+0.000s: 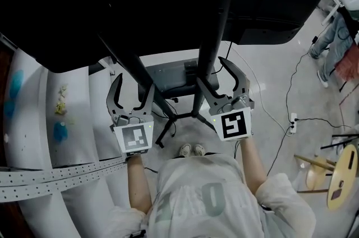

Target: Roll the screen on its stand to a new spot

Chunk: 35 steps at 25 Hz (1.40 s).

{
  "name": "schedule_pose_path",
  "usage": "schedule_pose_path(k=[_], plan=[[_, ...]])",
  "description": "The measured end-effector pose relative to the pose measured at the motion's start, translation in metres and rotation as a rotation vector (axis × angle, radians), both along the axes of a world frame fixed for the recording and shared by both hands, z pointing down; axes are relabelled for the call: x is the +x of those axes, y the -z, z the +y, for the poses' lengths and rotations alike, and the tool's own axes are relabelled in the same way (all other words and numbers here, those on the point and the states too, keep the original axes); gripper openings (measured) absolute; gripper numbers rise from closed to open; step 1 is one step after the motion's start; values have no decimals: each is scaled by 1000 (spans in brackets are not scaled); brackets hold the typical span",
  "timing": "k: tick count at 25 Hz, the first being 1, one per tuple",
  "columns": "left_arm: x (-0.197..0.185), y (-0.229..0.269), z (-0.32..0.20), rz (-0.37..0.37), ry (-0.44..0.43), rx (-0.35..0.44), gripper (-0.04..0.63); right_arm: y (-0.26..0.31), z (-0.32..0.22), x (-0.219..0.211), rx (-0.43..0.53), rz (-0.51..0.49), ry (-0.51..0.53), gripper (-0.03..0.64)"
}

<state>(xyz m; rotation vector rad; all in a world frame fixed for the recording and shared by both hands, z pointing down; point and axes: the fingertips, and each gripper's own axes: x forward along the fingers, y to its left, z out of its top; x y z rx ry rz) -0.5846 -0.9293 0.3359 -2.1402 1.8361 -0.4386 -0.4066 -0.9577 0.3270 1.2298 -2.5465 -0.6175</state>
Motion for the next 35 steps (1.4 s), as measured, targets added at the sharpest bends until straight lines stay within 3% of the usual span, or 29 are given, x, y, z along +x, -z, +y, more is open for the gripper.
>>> schedule_pose_path(k=[5, 11, 25, 29, 32, 35], plan=[[-16, -11, -17, 101, 23, -35, 373, -20, -21, 11, -79, -27, -56, 290], [-17, -26, -36, 154, -1, -75, 385, -41, -40, 7, -151, -62, -60, 293], [-18, -45, -83, 176, 15, -122, 383, -75, -76, -21, -290, -43, -24, 293], [-11, -56, -97, 144, 1, -153, 382, -79, -85, -30, -309, -35, -11, 293], [-8, -59, -98, 153, -8, -153, 302, -80, -87, -31, -323, -37, -7, 293], [-9, -58, -98, 180, -2, -147, 281, -80, -88, -30, -340, -43, -15, 292]])
